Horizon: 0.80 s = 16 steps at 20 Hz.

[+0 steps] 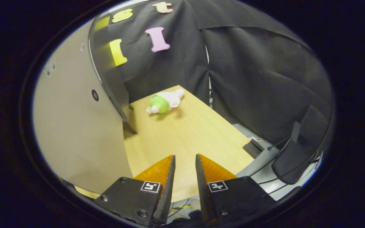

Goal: Open the cabinet door with the right hand, grasp the bottle in the cabinet with the left hand and place it on the coaster, then close the cabinet door with the right hand.

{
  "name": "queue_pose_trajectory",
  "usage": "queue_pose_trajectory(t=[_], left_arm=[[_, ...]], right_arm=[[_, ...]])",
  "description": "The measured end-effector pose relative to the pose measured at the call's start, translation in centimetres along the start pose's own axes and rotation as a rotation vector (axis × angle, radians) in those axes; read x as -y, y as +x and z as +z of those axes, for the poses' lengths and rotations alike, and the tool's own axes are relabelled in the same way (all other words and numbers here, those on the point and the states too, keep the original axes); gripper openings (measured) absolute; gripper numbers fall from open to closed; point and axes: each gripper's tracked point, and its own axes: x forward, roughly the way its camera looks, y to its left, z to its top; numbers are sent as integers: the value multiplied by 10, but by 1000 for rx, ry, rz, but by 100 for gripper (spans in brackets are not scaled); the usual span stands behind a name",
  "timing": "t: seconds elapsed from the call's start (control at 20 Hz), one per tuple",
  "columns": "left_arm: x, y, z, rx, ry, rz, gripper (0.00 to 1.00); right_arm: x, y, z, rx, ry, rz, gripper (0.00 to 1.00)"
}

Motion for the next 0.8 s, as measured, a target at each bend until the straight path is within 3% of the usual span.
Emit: queue_pose_trajectory(t=[0.25, 0.45, 0.65, 0.8], left_arm=[[-14, 16, -73, -32, -34, 8, 76], [-1, 24, -91, -30, 7, -38, 77], [-2, 29, -100, -30, 103, -23, 78], [1, 35, -101, -25, 74, -32, 78]], right_arm=[[0, 10, -40, -73, -107, -54, 42], [-12, 16, -55, -105, -142, -54, 41], [-19, 23, -60, -123, -148, -55, 39], [-16, 25, -63, -124, -154, -61, 39]])
